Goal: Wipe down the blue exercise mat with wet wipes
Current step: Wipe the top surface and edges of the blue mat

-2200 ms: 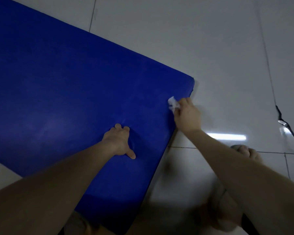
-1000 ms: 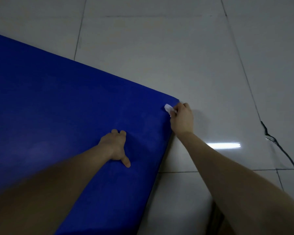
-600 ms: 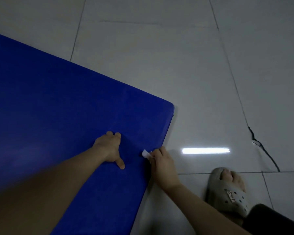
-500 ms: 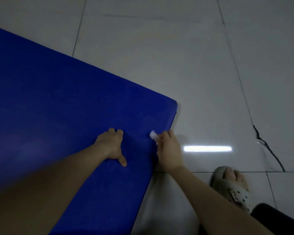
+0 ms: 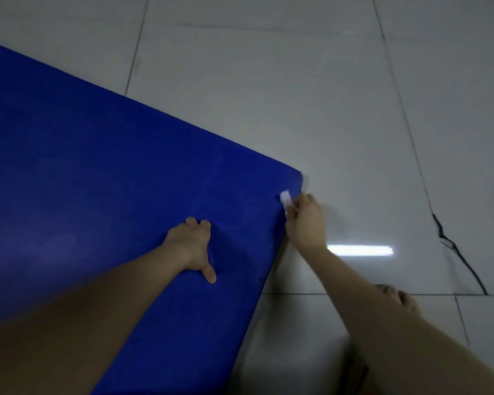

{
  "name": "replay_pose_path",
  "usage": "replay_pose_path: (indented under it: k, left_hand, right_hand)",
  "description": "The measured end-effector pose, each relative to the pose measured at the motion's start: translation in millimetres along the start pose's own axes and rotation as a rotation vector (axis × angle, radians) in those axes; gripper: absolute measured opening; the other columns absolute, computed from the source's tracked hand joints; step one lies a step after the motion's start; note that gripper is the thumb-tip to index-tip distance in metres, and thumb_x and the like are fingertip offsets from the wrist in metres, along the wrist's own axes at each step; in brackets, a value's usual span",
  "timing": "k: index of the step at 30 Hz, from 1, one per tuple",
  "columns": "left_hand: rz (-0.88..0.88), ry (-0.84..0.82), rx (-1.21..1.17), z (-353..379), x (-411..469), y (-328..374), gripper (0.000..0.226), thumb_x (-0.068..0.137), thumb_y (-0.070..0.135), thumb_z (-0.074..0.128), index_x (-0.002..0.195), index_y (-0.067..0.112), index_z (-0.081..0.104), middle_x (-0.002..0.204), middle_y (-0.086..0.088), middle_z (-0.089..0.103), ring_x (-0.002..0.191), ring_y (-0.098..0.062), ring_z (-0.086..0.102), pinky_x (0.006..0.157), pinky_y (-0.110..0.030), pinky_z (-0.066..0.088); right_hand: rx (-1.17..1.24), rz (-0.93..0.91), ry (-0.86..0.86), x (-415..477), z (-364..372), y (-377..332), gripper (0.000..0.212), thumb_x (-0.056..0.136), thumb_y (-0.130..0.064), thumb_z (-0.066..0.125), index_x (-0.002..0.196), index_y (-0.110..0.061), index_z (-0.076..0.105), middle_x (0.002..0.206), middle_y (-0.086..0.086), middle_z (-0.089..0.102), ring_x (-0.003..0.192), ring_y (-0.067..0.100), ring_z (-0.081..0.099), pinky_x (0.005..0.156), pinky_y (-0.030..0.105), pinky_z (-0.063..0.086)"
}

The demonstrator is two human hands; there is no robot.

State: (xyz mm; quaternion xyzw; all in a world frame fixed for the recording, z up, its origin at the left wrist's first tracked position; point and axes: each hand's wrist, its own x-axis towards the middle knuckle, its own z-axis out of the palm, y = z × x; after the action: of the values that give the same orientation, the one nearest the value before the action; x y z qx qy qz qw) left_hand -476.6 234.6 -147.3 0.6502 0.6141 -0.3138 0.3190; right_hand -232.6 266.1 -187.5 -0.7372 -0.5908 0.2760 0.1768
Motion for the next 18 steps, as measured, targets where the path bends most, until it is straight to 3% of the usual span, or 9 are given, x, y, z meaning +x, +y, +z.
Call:
replay_pose_path:
  k: [3, 6, 9, 12, 14, 18]
  left_hand:
    - [0.001, -0.001, -0.022, -1.1, -3.4, 0.5, 0.124, 0.048, 0.066, 0.092, 0.145, 0.019, 0.030, 0.140, -0.006, 0.038, 0.119, -0.022, 0.050, 0.091, -0.036, 0.054]
    - [0.001, -0.001, -0.029, -1.6, -4.4, 0.0, 0.125, 0.047, 0.066, 0.092, 0.145, 0.019, 0.031, 0.141, -0.007, 0.038, 0.118, -0.021, 0.050, 0.090, -0.036, 0.055]
    - [-0.005, -0.003, -0.028, -1.7, -3.3, -0.2, 0.126, 0.047, 0.066, 0.092, 0.146, 0.019, 0.030, 0.142, -0.007, 0.038, 0.119, -0.022, 0.050, 0.089, -0.035, 0.054]
    - [-0.003, 0.001, -0.028, -0.9, -1.5, -0.6, 0.124, 0.047, 0.066, 0.092, 0.144, 0.019, 0.032, 0.140, -0.007, 0.039, 0.118, -0.021, 0.050, 0.090, -0.036, 0.054]
    - [0.000, 0.007, -0.019, 0.3, 0.8, -1.3, 0.120, 0.048, 0.065, 0.092, 0.142, 0.019, 0.033, 0.138, -0.006, 0.039, 0.116, -0.020, 0.050, 0.090, -0.036, 0.054]
    - [-0.005, -0.001, -0.004, 0.7, 3.5, -0.8, 0.117, 0.048, 0.065, 0.092, 0.139, 0.018, 0.035, 0.134, -0.006, 0.041, 0.113, -0.020, 0.051, 0.089, -0.035, 0.054]
  right_hand:
    - [0.025, -0.087, -0.107, -69.7, 6.2, 3.3, 0.042, 0.106, -0.046, 0.044, 0.082, -0.013, 0.055, 0.087, 0.003, 0.058, 0.072, 0.018, 0.058, 0.072, 0.037, 0.052]
    - [-0.034, -0.161, -0.198, -96.7, 13.7, 9.6, 0.038, 0.105, -0.047, 0.043, 0.084, -0.019, 0.056, 0.091, -0.004, 0.056, 0.073, 0.011, 0.057, 0.072, 0.028, 0.053]
    - [-0.013, -0.159, -0.095, -66.0, 9.9, 5.3, 0.042, 0.105, -0.047, 0.044, 0.081, -0.015, 0.056, 0.089, -0.001, 0.055, 0.068, 0.011, 0.054, 0.066, 0.027, 0.048]
    - [-0.002, -0.039, 0.052, 5.1, -2.4, 1.7, 0.033, 0.106, -0.034, 0.048, 0.082, -0.012, 0.052, 0.096, 0.006, 0.054, 0.070, 0.014, 0.051, 0.069, 0.031, 0.043]
    - [-0.076, 0.013, 0.100, 54.5, -10.0, 0.6, 0.019, 0.103, -0.020, 0.050, 0.091, -0.005, 0.057, 0.106, 0.013, 0.056, 0.081, 0.027, 0.057, 0.072, 0.034, 0.041]
    - [-0.180, 0.053, 0.063, 101.1, -15.6, -5.3, 0.015, 0.096, -0.005, 0.050, 0.106, 0.002, 0.060, 0.118, 0.020, 0.056, 0.097, 0.039, 0.059, 0.074, 0.032, 0.036]
